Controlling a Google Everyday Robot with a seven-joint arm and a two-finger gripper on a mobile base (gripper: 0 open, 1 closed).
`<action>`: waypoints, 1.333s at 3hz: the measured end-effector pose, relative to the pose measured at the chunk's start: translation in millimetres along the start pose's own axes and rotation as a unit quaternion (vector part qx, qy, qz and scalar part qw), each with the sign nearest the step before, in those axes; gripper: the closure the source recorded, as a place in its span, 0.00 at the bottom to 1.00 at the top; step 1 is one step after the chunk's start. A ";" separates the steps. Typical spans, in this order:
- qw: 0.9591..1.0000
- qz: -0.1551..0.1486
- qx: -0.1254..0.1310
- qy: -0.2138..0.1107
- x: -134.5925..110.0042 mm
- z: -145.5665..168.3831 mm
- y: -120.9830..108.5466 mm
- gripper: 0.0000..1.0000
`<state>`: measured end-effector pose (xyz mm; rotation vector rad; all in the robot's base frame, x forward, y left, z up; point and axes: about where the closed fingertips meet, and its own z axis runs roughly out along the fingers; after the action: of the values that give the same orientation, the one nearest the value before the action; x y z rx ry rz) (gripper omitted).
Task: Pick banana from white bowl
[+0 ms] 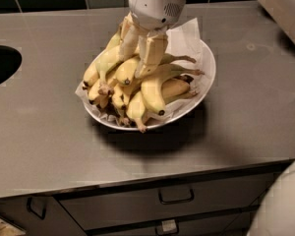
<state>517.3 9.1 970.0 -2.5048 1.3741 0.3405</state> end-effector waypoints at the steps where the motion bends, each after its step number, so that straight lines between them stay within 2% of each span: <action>1: 1.000 0.000 0.000 0.000 0.5 1.5 0.2 0.46; 3: 1.000 0.000 0.000 0.000 -1.1 -3.2 -0.4 0.46; 4: 1.000 0.000 0.000 0.000 0.5 1.5 0.2 0.64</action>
Offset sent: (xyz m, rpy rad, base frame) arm -0.0463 -0.0335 -0.0077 -0.1255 0.1766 0.0913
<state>517.4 9.1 968.4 -2.5048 1.3740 0.3404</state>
